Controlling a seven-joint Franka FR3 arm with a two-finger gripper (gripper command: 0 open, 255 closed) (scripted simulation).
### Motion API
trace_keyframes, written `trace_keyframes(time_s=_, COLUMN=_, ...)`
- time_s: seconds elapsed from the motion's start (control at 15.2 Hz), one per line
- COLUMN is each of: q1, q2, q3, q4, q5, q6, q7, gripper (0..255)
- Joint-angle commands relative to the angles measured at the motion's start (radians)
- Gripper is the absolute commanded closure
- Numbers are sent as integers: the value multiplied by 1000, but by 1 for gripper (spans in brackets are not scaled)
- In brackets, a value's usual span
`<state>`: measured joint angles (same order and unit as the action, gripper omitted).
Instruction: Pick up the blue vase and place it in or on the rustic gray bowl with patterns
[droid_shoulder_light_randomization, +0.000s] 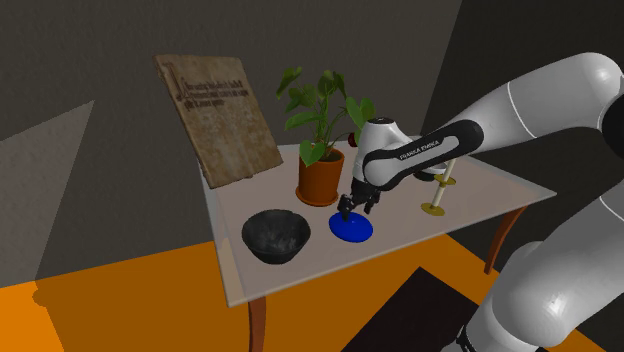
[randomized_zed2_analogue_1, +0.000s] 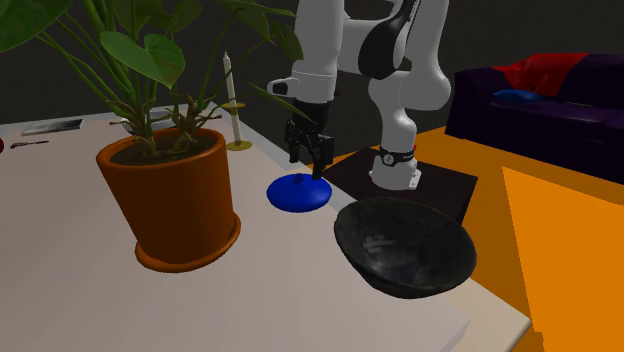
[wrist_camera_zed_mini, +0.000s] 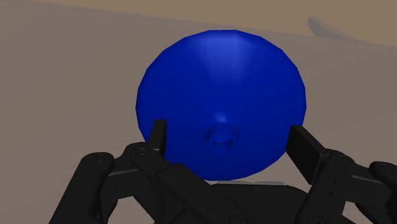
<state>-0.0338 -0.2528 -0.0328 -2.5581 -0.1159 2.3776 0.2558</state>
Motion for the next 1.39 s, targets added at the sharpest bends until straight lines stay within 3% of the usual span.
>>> trace_keyframes(time_s=0.0, q1=0, q2=0, q3=0, q4=0, q5=0, q6=1, q7=0, gripper=0)
trace_keyframes(time_s=0.2, q1=0, q2=0, q3=0, q4=0, q5=0, q6=1, q7=0, gripper=0)
trace_keyframes(time_s=0.26, q1=0, q2=0, q3=0, q4=0, q5=0, q6=1, q7=0, gripper=255)
trace_keyframes(time_s=0.86, q1=0, q2=0, q3=0, q4=0, q5=0, q6=1, q7=0, gripper=255)
trace_keyframes(time_s=1.32, q1=3, q2=-58, q3=1, q4=48, q5=9, q6=-106, q7=-10, gripper=255)
